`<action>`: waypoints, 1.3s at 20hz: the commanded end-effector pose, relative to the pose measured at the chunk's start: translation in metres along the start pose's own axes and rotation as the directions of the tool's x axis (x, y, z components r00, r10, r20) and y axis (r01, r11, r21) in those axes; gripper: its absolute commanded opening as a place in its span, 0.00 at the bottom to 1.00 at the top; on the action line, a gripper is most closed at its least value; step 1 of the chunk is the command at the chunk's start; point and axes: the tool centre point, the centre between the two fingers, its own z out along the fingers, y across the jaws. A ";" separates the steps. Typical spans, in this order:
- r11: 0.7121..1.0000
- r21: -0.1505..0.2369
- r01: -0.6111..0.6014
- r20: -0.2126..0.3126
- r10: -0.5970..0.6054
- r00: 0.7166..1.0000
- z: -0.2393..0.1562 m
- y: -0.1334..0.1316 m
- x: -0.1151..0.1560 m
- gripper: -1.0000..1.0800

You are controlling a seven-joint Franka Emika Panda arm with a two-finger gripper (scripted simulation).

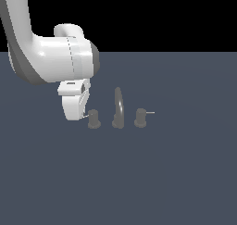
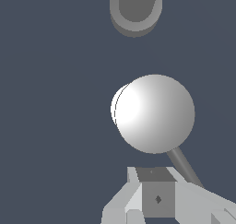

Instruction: Turn on the faucet by rotating a designated handle.

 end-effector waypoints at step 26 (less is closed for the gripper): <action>1.000 -0.022 0.003 -0.009 -0.004 1.000 -0.002 0.035 0.072 0.00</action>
